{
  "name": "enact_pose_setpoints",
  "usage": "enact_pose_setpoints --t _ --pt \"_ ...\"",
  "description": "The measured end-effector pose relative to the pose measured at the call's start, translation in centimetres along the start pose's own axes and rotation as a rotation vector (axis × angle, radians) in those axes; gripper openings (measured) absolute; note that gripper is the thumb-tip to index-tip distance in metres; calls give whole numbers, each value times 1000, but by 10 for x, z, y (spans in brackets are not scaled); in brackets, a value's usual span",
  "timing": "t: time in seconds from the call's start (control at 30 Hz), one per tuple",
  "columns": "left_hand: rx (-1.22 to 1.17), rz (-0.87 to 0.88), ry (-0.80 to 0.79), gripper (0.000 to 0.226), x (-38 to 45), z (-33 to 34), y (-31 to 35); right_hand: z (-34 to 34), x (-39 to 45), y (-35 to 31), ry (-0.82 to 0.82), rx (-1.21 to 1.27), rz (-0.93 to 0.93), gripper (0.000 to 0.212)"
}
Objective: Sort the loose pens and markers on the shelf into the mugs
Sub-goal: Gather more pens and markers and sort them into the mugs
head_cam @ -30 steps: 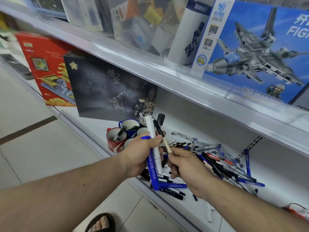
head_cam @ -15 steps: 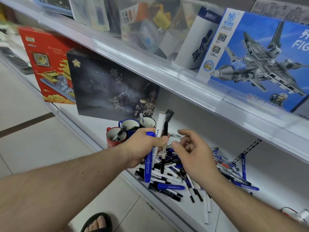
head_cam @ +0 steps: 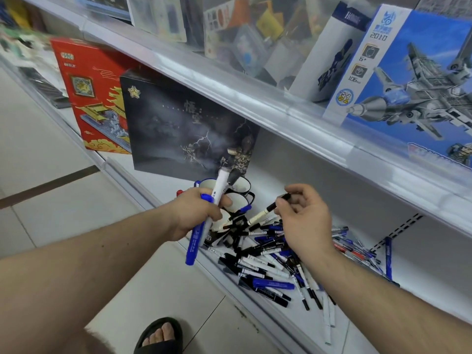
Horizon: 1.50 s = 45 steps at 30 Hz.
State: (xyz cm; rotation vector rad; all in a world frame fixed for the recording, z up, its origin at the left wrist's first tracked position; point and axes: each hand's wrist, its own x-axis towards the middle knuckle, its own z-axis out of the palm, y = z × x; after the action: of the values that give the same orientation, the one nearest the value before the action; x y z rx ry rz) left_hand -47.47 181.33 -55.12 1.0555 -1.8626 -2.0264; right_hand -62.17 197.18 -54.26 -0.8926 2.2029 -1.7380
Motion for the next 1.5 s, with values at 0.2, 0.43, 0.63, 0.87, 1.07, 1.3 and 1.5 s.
enact_pose_setpoints --t 0.2,0.43,0.63,0.87,1.07,1.3,1.5 --pt "-148 -28 118 33 9 -19 11 47 15 44 22 -179 -49 20" --pt "-284 -5 53 34 23 -20 20 100 27 102 -68 -436 -27 6" --pt "-360 -54 -2 26 33 -33 10 125 38 133 -236 -751 -43 17" --pt "-362 -34 -224 26 38 -31 4 119 47 120 -340 -701 -93 27" --pt "-2 -11 -308 26 34 -17 1 67 27 32 -154 -81 44 21" --pt "697 204 -410 32 21 22 1 3 -13 -9 -267 -20 69 31" --pt "816 332 -437 30 5 69 -1 -38 -26 -11 -314 -283 15 5"
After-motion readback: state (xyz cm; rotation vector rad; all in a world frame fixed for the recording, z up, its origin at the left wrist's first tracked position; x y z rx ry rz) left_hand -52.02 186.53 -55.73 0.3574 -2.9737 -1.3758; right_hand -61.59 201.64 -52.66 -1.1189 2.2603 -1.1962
